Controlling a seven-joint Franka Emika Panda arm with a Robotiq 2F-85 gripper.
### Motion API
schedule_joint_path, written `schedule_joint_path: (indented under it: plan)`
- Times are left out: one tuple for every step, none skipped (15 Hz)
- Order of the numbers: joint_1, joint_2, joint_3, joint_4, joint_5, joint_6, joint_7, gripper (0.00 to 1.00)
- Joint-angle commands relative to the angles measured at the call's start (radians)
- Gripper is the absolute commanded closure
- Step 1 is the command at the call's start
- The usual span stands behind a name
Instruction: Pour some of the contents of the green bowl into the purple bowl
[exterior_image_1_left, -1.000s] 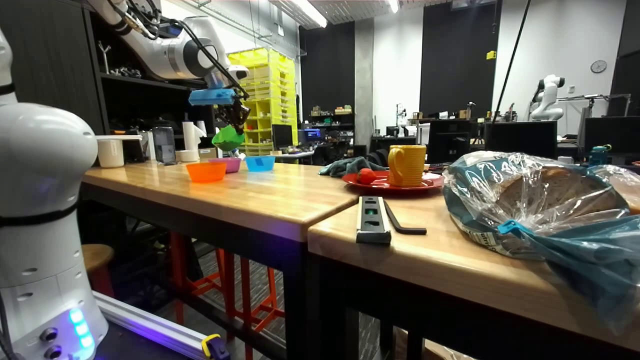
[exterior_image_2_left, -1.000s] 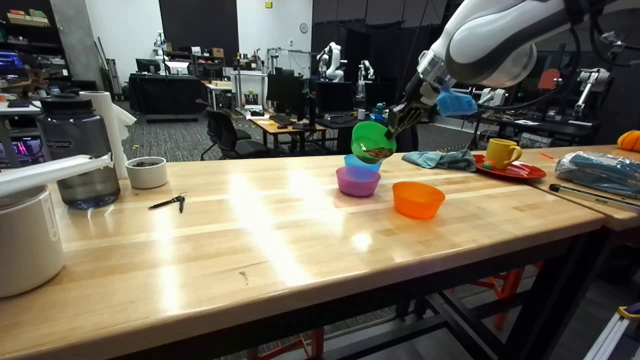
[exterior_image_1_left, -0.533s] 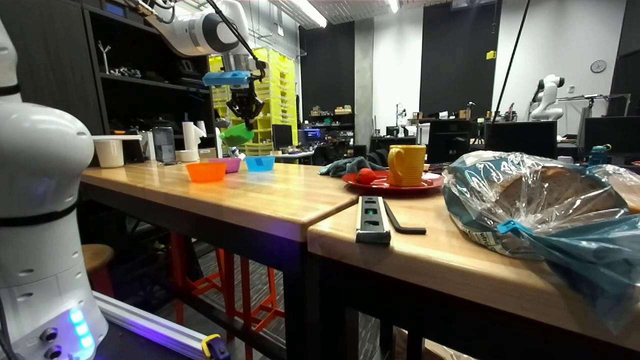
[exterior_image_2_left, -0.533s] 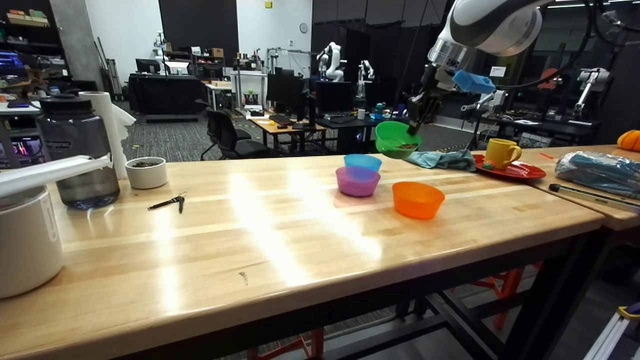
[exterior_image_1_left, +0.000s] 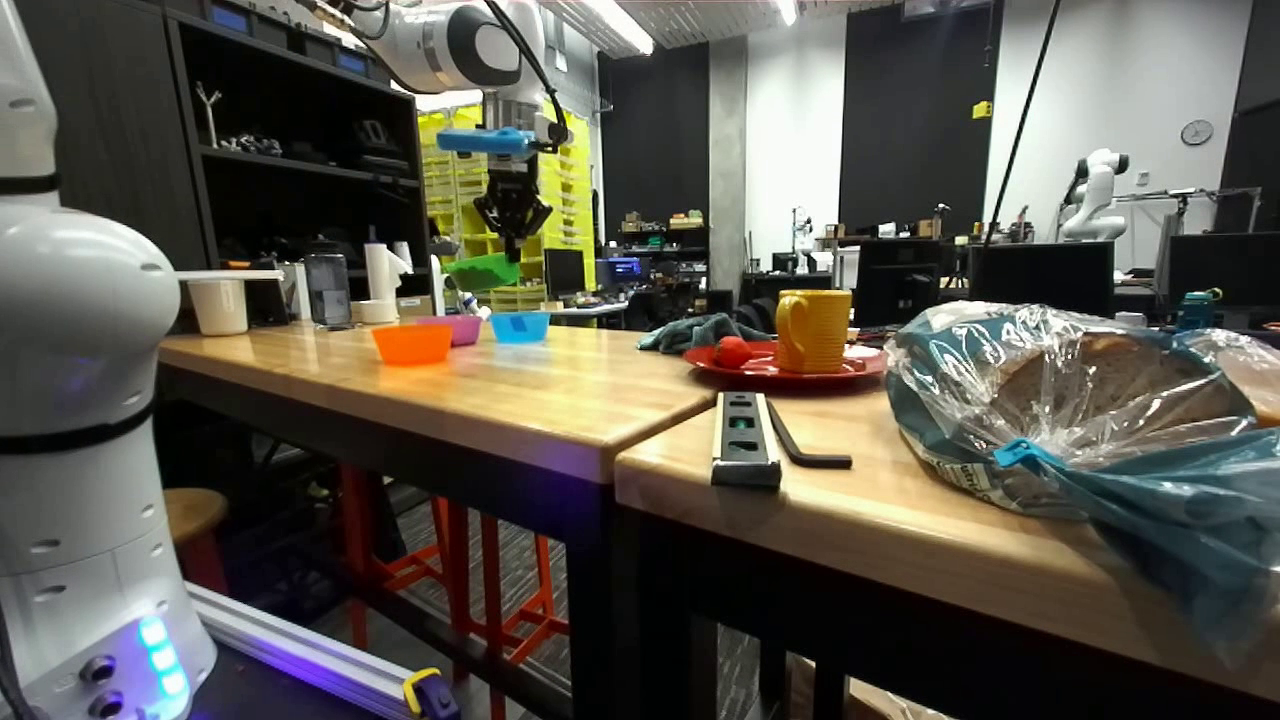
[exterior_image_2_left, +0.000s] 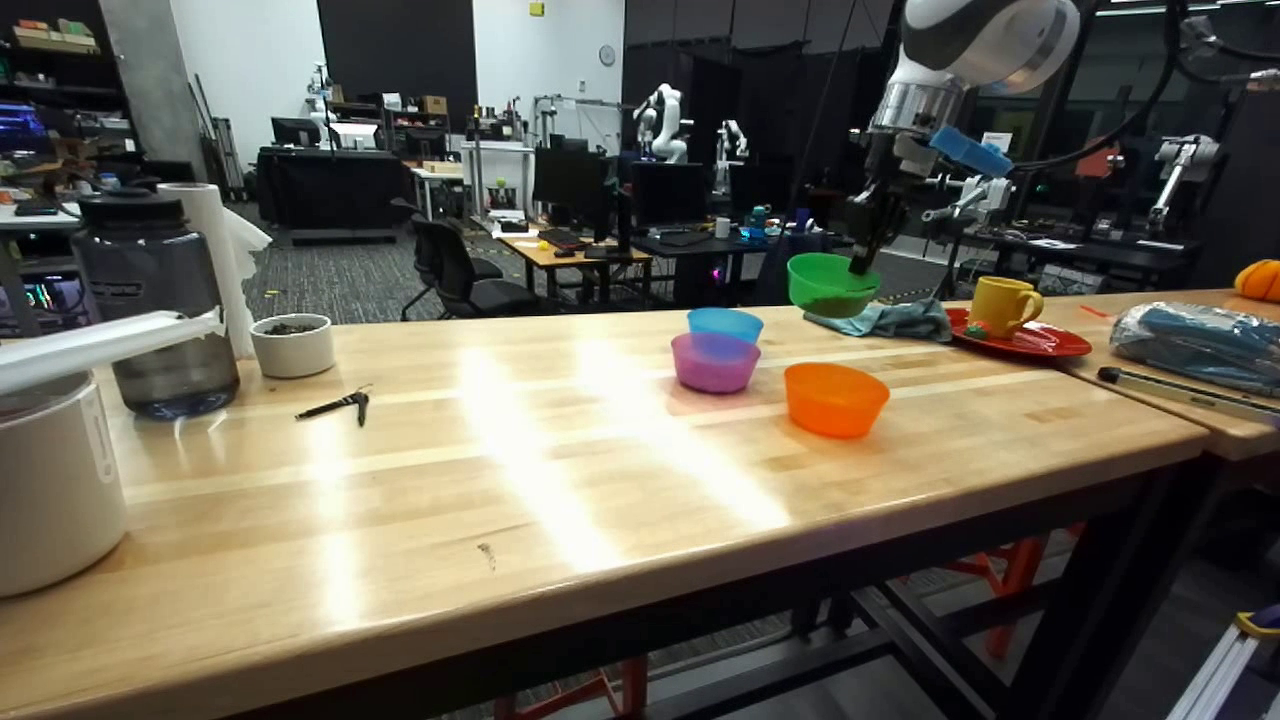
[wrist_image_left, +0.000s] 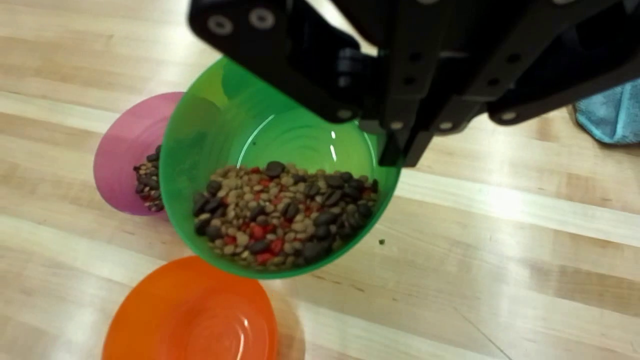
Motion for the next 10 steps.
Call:
schedule_joint_path:
  plan:
    - [-0.029, 0.073, -0.013, 0.104, 0.031, -0.104, -0.05, 0.99]
    - [-0.037, 0.091, -0.014, 0.124, 0.03, -0.12, -0.048, 0.99]
    - [-0.044, 0.106, -0.013, 0.14, 0.026, -0.128, -0.043, 0.99]
    - [-0.051, 0.12, -0.013, 0.149, 0.023, -0.13, -0.04, 0.99]
    - [-0.056, 0.129, -0.011, 0.154, 0.02, -0.125, -0.034, 0.99]
    - [-0.06, 0.139, -0.008, 0.159, 0.014, -0.119, -0.028, 0.99]
    - [-0.064, 0.151, -0.007, 0.165, 0.011, -0.114, -0.02, 0.99]
    - [-0.067, 0.165, -0.007, 0.177, 0.012, -0.114, -0.01, 0.99]
    - [-0.071, 0.178, -0.007, 0.189, 0.013, -0.116, -0.003, 0.99]
    - [-0.075, 0.19, -0.008, 0.2, 0.013, -0.112, 0.013, 0.99]
